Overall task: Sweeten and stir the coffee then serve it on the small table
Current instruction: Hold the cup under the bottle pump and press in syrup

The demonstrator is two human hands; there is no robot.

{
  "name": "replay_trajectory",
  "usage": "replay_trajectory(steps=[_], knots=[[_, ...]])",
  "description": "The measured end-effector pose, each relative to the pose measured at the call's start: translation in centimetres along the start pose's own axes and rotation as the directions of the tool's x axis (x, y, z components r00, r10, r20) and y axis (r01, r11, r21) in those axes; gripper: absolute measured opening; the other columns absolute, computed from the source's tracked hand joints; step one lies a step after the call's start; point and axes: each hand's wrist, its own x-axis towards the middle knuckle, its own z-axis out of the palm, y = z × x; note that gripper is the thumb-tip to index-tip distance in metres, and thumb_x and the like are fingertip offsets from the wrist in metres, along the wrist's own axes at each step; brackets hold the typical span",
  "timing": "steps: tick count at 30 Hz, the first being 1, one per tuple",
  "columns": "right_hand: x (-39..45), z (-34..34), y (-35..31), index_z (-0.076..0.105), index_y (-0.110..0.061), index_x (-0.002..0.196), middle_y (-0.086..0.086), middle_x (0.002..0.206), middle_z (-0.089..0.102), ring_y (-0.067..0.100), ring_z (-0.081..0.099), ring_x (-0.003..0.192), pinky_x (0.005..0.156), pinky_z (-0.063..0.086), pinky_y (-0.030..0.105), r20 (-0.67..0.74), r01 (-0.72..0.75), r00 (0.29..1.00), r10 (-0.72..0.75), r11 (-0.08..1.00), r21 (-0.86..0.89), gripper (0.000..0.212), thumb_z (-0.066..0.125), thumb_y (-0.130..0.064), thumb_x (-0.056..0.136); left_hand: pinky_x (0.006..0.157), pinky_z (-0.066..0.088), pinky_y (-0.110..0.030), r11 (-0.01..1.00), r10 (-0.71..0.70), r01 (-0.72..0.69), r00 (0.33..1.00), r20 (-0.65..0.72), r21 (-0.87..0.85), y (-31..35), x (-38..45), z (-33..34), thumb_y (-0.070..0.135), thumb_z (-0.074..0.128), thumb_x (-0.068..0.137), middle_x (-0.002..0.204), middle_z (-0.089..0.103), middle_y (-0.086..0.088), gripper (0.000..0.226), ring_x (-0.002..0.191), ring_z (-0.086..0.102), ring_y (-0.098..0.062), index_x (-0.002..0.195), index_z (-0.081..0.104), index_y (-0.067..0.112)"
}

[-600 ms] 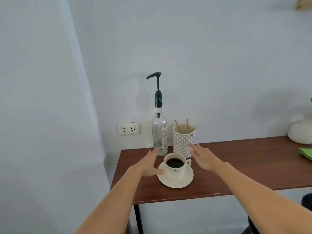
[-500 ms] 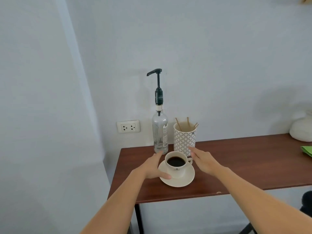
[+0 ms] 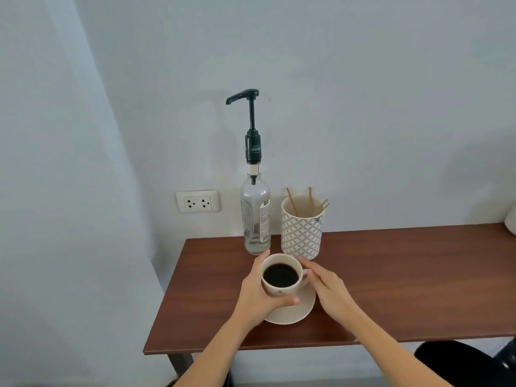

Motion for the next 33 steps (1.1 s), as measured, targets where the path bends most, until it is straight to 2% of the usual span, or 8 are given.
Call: replay_trajectory(steps=[10, 16, 19, 21, 24, 27, 30, 33], knots=[[2.1, -1.3, -0.6, 0.061, -0.041, 0.126, -0.027, 0.122, 0.067, -0.009, 0.056, 0.119, 0.105, 0.043, 0.021, 0.11, 0.103, 0.988, -0.11, 0.993, 0.064, 0.035, 0.044, -0.02, 0.104, 0.1, 0.045, -0.011, 0.998, 0.048, -0.042, 0.983, -0.176, 0.038, 0.9, 0.3, 0.0, 0.029, 0.102, 0.049, 0.126, 0.066, 0.025, 0.101, 0.124, 0.06, 0.0, 0.135, 0.05, 0.037], [3.7, -2.2, -4.8, 0.061, -0.033, 0.127, -0.027, 0.119, 0.068, -0.007, 0.058, 0.117, 0.099, 0.044, 0.011, 0.144, 0.201, 0.965, -0.22, 0.97, 0.137, 0.037, 0.043, -0.011, 0.103, 0.1, 0.051, -0.02, 0.998, 0.055, -0.044, 0.976, -0.209, 0.054, 4.5, 1.6, -3.4, 0.022, 0.102, 0.046, 0.117, 0.07, 0.021, 0.103, 0.116, 0.064, -0.001, 0.137, 0.053, 0.028], [4.9, -3.0, -7.4, 0.06, -0.027, 0.13, -0.02, 0.12, 0.069, 0.0, 0.06, 0.118, 0.102, 0.047, 0.022, 0.179, 0.257, 0.941, -0.287, 0.951, 0.173, 0.037, 0.041, -0.009, 0.103, 0.1, 0.052, -0.027, 0.996, 0.08, -0.067, 0.973, -0.217, 0.066, 6.7, 2.6, -5.5, 0.028, 0.099, 0.045, 0.115, 0.072, 0.017, 0.102, 0.114, 0.066, -0.003, 0.136, 0.054, 0.027], [6.1, -3.4, -9.2, 0.059, -0.028, 0.133, -0.011, 0.12, 0.071, 0.014, 0.064, 0.116, 0.104, 0.049, 0.039, 0.186, 0.299, 0.928, -0.323, 0.943, 0.145, 0.035, 0.042, -0.018, 0.103, 0.098, 0.053, -0.026, 0.994, 0.098, -0.085, 0.971, -0.217, 0.068, 8.2, 3.4, -7.1, 0.027, 0.099, 0.046, 0.112, 0.073, 0.014, 0.097, 0.11, 0.068, -0.005, 0.133, 0.055, 0.029], [8.1, -4.0, -12.5, 0.054, -0.033, 0.135, -0.008, 0.119, 0.071, 0.011, 0.064, 0.115, 0.104, 0.049, 0.046, 0.131, 0.343, 0.922, -0.364, 0.926, 0.158, 0.039, 0.041, -0.04, 0.099, 0.094, 0.054, -0.02, 0.993, 0.112, -0.101, 0.968, -0.226, 0.059, 10.3, 4.7, -9.4, 0.036, 0.096, 0.041, 0.11, 0.074, 0.016, 0.097, 0.106, 0.069, -0.003, 0.129, 0.055, 0.038], [10.8, -4.7, -17.1, 0.046, -0.044, 0.135, -0.013, 0.124, 0.064, 0.01, 0.059, 0.121, 0.109, 0.044, 0.045, -0.028, 0.415, 0.908, -0.418, 0.891, 0.181, 0.047, 0.037, -0.058, 0.091, 0.098, 0.055, -0.031, 0.994, 0.111, -0.103, 0.959, -0.261, 0.042, 11.9, 6.3, -11.5, 0.042, 0.096, 0.036, 0.112, 0.074, 0.013, 0.11, 0.107, 0.069, -0.006, 0.136, 0.052, 0.036], [14.1, -5.2, -21.9, 0.038, -0.047, 0.14, -0.003, 0.125, 0.06, 0.025, 0.058, 0.119, 0.108, 0.043, 0.049, -0.158, 0.452, 0.89, -0.428, 0.872, 0.186, 0.04, 0.032, -0.05, 0.101, 0.096, 0.057, -0.034, 0.993, 0.115, -0.11, 0.952, -0.284, 0.035, 13.6, 7.7, -13.2, 0.043, 0.096, 0.033, 0.11, 0.074, 0.009, 0.113, 0.105, 0.071, -0.009, 0.137, 0.053, 0.031], [16.8, -4.9, -25.8, 0.036, -0.05, 0.14, -0.016, 0.123, 0.052, 0.015, 0.052, 0.118, 0.108, 0.041, 0.044, -0.155, 0.435, 0.899, -0.409, 0.875, 0.213, 0.038, 0.027, -0.049, 0.103, 0.09, 0.058, -0.031, 0.994, 0.106, -0.106, 0.948, -0.299, 0.016, 15.1, 9.2, -14.7, 0.044, 0.094, 0.032, 0.112, 0.073, 0.007, 0.116, 0.104, 0.071, -0.011, 0.139, 0.052, 0.029]])
